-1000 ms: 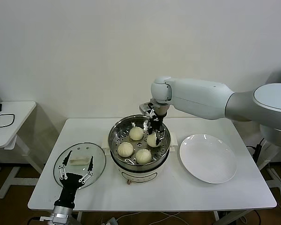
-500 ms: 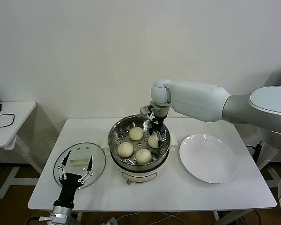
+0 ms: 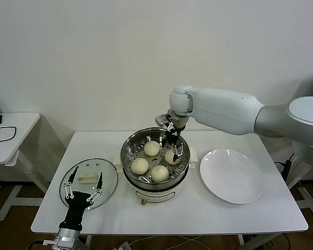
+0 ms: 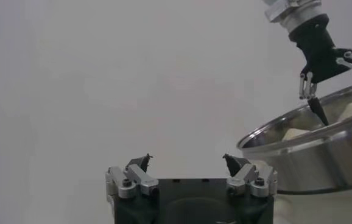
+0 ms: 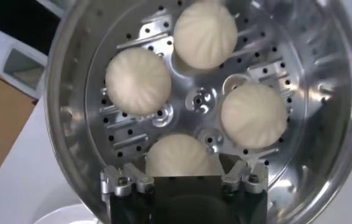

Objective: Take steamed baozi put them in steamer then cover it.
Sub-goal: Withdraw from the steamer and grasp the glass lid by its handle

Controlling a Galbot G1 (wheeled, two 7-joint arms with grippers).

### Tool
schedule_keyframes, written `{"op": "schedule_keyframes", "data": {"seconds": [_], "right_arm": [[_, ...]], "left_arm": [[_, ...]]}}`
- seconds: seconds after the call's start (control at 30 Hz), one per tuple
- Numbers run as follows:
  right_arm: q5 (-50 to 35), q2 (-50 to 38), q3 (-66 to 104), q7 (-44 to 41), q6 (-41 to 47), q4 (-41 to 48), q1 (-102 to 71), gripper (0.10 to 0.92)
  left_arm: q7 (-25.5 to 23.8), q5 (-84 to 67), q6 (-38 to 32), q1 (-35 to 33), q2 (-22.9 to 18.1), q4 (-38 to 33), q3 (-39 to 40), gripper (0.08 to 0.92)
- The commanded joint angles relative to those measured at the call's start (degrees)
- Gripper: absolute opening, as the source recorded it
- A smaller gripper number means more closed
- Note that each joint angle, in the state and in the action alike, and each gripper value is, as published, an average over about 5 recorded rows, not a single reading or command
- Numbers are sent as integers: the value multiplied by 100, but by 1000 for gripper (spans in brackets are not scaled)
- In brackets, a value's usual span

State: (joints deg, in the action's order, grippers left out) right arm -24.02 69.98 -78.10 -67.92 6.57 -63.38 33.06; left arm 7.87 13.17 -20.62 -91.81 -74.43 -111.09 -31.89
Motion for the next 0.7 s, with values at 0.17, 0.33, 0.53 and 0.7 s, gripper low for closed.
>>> {"op": "schedule_keyframes", "data": {"seconds": [0.17,0.33,0.53,0.7], "right_arm": [[-973,-2085,1538,5763,-1553,-1807,-856,823],[-738,-2610,3208,8035,-2136,-2006,-2519,823],[-520,-2817,5888,8890,-2554,-2156,-5054,823],[-214,-2435,7991,8888,-2666,-2142,-7033,823]], "left_arm": [[113,243,66,78,18,6,22,823],[367,622,257,177,40,6,85,823],[621,1149,464,291,104,47,87,823],[650,1476,458,419,173,187,17,823]]}}
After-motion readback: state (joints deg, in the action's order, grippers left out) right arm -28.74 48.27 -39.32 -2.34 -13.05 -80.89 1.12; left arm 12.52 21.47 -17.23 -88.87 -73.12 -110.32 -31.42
